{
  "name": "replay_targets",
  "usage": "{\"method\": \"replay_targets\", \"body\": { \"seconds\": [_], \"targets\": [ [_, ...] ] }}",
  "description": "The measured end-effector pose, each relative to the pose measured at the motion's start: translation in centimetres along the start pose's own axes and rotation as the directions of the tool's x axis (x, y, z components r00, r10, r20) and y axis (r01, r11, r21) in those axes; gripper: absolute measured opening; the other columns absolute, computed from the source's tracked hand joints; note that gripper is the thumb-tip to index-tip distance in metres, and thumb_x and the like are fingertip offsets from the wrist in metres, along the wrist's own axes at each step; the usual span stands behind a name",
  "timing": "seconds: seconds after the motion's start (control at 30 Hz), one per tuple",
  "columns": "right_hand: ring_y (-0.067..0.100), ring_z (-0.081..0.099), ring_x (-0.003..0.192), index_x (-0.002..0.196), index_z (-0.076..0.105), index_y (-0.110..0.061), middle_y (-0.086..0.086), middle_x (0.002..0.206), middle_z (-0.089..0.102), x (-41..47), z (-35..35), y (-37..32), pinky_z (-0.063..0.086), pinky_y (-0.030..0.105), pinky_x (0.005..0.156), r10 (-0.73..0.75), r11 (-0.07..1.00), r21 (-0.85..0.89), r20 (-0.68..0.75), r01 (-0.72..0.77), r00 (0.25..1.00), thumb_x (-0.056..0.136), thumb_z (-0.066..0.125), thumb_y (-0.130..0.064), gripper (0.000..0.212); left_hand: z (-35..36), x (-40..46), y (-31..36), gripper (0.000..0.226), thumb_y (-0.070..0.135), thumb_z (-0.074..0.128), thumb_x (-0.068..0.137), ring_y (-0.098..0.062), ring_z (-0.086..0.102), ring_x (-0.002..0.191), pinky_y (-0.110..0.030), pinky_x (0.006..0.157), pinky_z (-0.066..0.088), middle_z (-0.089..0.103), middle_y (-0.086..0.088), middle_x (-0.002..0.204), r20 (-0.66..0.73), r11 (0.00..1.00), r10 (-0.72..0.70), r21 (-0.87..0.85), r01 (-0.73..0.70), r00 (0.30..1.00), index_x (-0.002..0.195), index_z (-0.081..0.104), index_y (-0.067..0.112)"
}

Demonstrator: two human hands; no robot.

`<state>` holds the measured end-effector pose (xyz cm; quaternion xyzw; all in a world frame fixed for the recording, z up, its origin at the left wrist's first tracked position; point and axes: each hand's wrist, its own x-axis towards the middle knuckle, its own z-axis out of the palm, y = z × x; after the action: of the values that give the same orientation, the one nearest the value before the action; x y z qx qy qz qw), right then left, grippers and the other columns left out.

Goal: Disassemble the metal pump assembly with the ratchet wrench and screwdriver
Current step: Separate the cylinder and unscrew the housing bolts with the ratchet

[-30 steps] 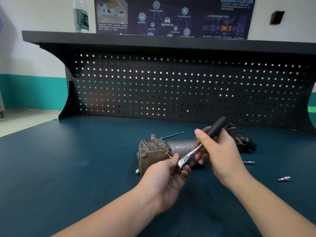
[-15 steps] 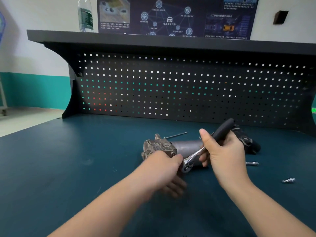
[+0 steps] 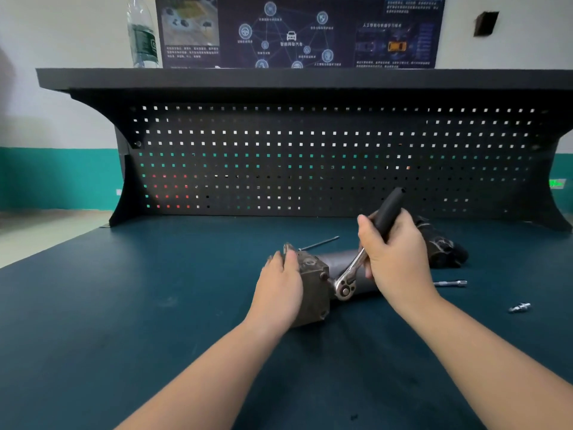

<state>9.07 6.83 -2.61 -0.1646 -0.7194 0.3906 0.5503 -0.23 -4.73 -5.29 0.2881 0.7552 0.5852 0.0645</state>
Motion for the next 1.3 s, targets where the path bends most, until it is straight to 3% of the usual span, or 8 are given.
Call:
{"method": "replay_targets", "body": {
  "seconds": [0.17, 0.33, 0.43, 0.57, 0.97, 1.1, 1.2, 1.3],
  "targets": [
    [0.006, 0.051, 0.047, 0.086, 0.043, -0.024, 0.002, 0.065, 0.058, 0.5, -0.4, 0.5, 0.041, 0.028, 0.053, 0.067, 0.996, 0.061, 0.027, -0.069, 0.997, 0.094, 0.053, -0.025, 0.013, 0.8, -1.5, 0.6, 0.038, 0.027, 0.032, 0.101, -0.013, 0.033, 0.131, -0.020, 0.098, 0.022, 0.042, 0.001, 0.141, -0.055, 0.999, 0.041, -0.031, -0.042, 0.998, 0.135, 0.044, 0.014],
    [-0.002, 0.056, 0.051, 0.089, 0.046, -0.026, 0.001, 0.068, 0.060, 0.3, -0.6, 0.5, 0.040, 0.009, 0.049, 0.072, 0.993, 0.094, 0.006, -0.072, 0.997, 0.089, 0.063, -0.028, 0.017, -0.1, -4.1, 3.0, 0.013, 0.025, 0.046, 0.086, -0.002, 0.056, 0.064, -0.009, 0.058, 0.040, 0.060, 0.015, 0.073, -0.370, 0.867, 0.474, 0.040, -0.496, 0.799, 0.077, 0.053, 0.029],
    [-0.003, 0.055, 0.057, 0.088, 0.045, -0.027, -0.002, 0.071, 0.056, 0.5, -0.9, 0.3, 0.039, 0.009, 0.052, 0.067, 0.997, 0.031, 0.033, -0.068, 0.997, 0.086, 0.067, -0.030, 0.022, 1.0, -4.6, 2.9, 0.024, 0.027, 0.043, 0.091, -0.014, 0.061, 0.052, -0.018, 0.043, 0.042, 0.068, -0.002, 0.075, -0.080, 0.989, 0.121, -0.075, -0.127, 0.989, 0.075, 0.058, 0.019],
    [-0.007, 0.051, 0.055, 0.085, 0.040, -0.020, -0.002, 0.072, 0.050, 0.7, -0.8, -0.1, 0.037, 0.005, 0.049, 0.031, 0.999, -0.029, 0.033, -0.030, 0.999, 0.091, 0.061, -0.023, 0.022, 2.5, -4.3, 2.5, 0.037, 0.035, 0.050, 0.096, -0.028, 0.070, 0.060, -0.029, 0.049, 0.056, 0.070, -0.024, 0.086, 0.427, 0.758, -0.277, -0.454, 0.469, 0.861, 0.099, 0.062, 0.000],
    [-0.001, 0.050, 0.057, 0.081, 0.037, -0.027, -0.012, 0.063, 0.050, 0.0, -0.6, -2.4, 0.039, 0.009, 0.051, -0.193, 0.961, -0.144, 0.257, 0.235, 0.947, 0.089, 0.061, -0.027, 0.026, 2.5, -3.4, 2.0, 0.024, 0.015, 0.061, 0.089, -0.028, 0.072, 0.070, -0.030, 0.052, 0.058, 0.072, -0.023, 0.084, 0.658, 0.283, -0.227, -0.660, 0.696, 0.717, 0.088, 0.070, -0.007],
    [0.003, 0.054, 0.057, 0.089, 0.046, -0.019, -0.003, 0.070, 0.052, -0.3, -0.4, 0.1, 0.039, 0.014, 0.047, 0.097, 0.993, -0.063, -0.093, -0.103, 0.991, 0.091, 0.055, -0.019, 0.010, 2.9, -3.1, 1.8, 0.021, 0.011, 0.057, 0.091, -0.029, 0.071, 0.065, -0.035, 0.059, 0.060, 0.071, -0.025, 0.080, 0.636, 0.301, -0.227, -0.674, 0.675, 0.737, 0.090, 0.064, -0.009],
    [0.010, 0.044, 0.037, 0.082, 0.052, -0.006, 0.002, 0.063, 0.047, -1.1, -0.1, 2.2, 0.029, 0.015, 0.034, 0.683, 0.699, 0.369, -0.091, -0.613, 0.724, 0.092, 0.045, -0.010, 0.013, 3.1, -3.2, 1.7, 0.022, 0.011, 0.056, 0.092, -0.031, 0.071, 0.066, -0.036, 0.064, 0.059, 0.069, -0.028, 0.084, 0.650, 0.297, -0.210, -0.669, 0.681, 0.730, 0.089, 0.061, -0.010],
    [0.009, 0.041, 0.039, 0.080, 0.051, -0.008, 0.005, 0.063, 0.050, -1.1, -0.1, 2.7, 0.033, 0.017, 0.037, 0.703, 0.691, 0.354, -0.125, -0.630, 0.700, 0.092, 0.045, -0.012, 0.014, 3.2, -3.2, 1.7, 0.023, 0.014, 0.055, 0.093, -0.030, 0.071, 0.066, -0.034, 0.061, 0.060, 0.070, -0.027, 0.086, 0.635, 0.332, -0.210, -0.669, 0.665, 0.743, 0.093, 0.061, -0.008]
  ]
}}
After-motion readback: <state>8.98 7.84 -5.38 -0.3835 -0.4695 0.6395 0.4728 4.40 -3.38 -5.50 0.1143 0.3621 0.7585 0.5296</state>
